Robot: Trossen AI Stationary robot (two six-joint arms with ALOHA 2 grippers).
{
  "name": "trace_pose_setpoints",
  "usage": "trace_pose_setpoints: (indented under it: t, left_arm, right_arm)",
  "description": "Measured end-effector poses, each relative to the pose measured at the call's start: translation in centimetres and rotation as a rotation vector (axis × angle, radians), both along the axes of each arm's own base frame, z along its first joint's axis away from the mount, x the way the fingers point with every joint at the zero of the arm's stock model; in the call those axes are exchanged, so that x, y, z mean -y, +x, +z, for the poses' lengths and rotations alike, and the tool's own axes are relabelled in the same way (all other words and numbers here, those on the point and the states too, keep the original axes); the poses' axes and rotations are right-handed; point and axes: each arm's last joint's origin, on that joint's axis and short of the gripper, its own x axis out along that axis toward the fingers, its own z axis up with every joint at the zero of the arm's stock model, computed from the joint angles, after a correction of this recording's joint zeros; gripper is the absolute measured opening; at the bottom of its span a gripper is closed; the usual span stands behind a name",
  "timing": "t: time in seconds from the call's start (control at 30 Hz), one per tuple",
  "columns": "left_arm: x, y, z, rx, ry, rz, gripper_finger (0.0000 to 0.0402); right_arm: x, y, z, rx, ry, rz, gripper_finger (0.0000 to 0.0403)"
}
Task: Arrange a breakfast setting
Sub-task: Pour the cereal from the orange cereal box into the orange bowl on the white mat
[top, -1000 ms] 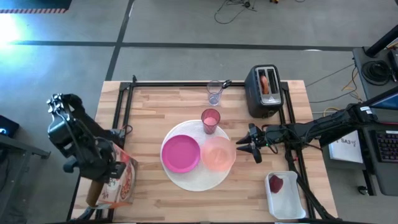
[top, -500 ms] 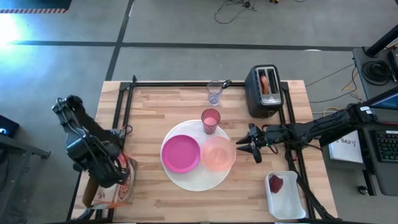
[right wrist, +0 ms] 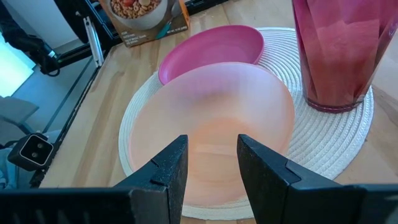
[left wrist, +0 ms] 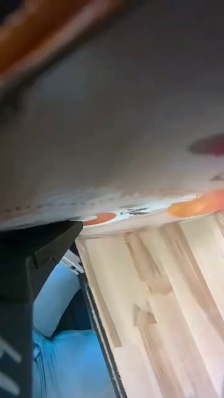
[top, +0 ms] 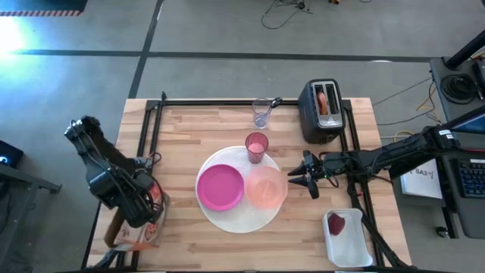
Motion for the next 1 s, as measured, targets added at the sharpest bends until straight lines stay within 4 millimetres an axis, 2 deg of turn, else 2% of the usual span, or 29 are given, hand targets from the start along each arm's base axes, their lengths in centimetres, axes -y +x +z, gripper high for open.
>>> trace_pose_setpoints:
  t: [0.33,0.6,1.0]
  left_arm:
    - [-2.7,0.8,0.0,0.098,0.046,-0.014,0.0]
    - [-6.9,1.4,-0.7,0.161,0.103,-0.048,0.0]
    - [-13.7,3.7,-0.3,0.209,0.218,-0.166,0.0]
  right_arm:
    - [0.0,0.0,0.0,0.0,0.0,0.0,0.0128]
    - [0.0,0.0,0.0,0.0,0.0,0.0,0.0128]
    - [0.0,0.0,0.0,0.0,0.0,0.0,0.0128]
